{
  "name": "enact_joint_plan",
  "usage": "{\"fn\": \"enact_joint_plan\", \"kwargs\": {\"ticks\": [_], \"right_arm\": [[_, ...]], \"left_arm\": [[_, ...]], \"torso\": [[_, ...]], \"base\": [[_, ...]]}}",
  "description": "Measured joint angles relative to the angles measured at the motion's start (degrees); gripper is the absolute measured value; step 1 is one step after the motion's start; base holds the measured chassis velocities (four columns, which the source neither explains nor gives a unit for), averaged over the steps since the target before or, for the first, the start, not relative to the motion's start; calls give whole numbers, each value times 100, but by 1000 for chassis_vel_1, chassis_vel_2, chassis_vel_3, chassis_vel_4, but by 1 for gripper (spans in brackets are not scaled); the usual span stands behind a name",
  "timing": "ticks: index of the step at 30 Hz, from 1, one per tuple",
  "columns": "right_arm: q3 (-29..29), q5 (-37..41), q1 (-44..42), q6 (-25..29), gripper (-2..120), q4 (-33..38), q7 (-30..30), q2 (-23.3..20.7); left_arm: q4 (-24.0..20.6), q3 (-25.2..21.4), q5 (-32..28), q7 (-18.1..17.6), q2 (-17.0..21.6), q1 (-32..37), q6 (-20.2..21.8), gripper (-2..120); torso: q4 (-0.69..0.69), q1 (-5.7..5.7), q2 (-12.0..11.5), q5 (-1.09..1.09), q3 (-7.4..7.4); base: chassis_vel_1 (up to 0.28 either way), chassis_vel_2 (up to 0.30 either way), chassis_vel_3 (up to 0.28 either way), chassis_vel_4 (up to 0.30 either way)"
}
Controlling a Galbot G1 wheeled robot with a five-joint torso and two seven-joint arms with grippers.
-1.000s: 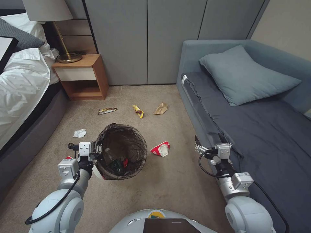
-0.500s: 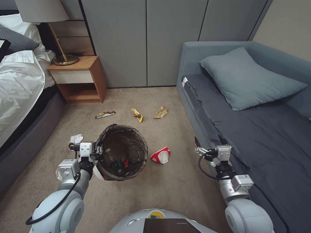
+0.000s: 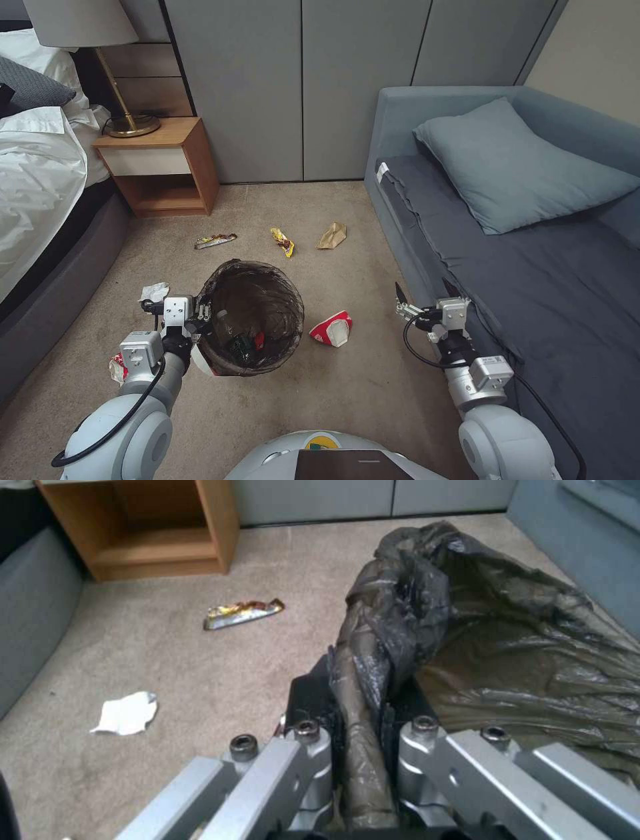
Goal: Pick up the trash bin, then pick up the garbage from the floor and place it into the trash bin.
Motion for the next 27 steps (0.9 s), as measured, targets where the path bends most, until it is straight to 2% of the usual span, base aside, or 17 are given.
{"fn": "enact_joint_plan", "kwargs": {"ticks": [5, 8, 9, 12, 13, 15, 17, 18, 19, 20, 27], "right_arm": [[1, 248, 316, -270, 100, -126, -212, -319], [-42, 560, 551, -437, 100, -274, -392, -699], [-85, 714, 700, -501, 100, -394, -508, -1011], [-128, 840, 831, -547, 100, -495, -608, -1274], [-185, 993, 1001, -612, 100, -618, -701, -1560], [-350, 1282, 1318, -721, 100, -870, -804, -1929], [-368, 1308, 1349, -730, 100, -898, -810, -1960], [-526, 1515, 1645, -817, 100, -1166, -897, -2168], [-623, 1632, 1814, -884, 100, -1330, -1000, -2257], [-751, 1767, 2037, -960, 100, -1561, -1139, -2348], [-1542, 2201, 3174, -1354, 100, -2534, -1296, -2509]], "left_arm": [[0, -61, -34, -6, -14, 79, 10, 7], [0, -105, -51, -8, -43, 168, 11, 7], [0, -128, -57, -9, -53, 220, 12, 7], [0, -144, -59, -10, -62, 257, 12, 7], [0, -161, -59, -12, -80, 301, 11, 7], [0, -165, -51, -13, -128, 365, 7, 7], [0, -165, -50, -13, -133, 371, 7, 7], [0, -164, -39, -16, -176, 409, 6, 7], [0, -164, -29, -18, -203, 431, 2, 7], [0, -162, -22, -19, -238, 455, -4, 7], [0, -126, 53, -24, -321, 477, -16, 7]], "torso": [[0, 0, 0, 1, 0], [0, 0, 0, 0, 0], [2, 0, 0, 1, 0], [-2, 0, 0, 2, 0], [2, 0, 0, 0, 0], [0, 0, 0, 1, 0], [0, 0, 0, 1, 0], [3, 0, 0, 1, 0], [-2, 0, 0, 1, 0], [-1, 0, 0, 0, 1], [2, 0, 0, 1, 1]], "base": [[0, 0, 0, 0], [0, 0, 0, 0], [0, 0, 0, 0], [0, 0, 0, 0], [0, 0, 0, 0], [0, 0, 0, 0], [0, 0, 0, 0], [0, 0, 0, 0], [0, 0, 0, 0], [0, 0, 0, 0], [0, 0, 0, 0]]}}
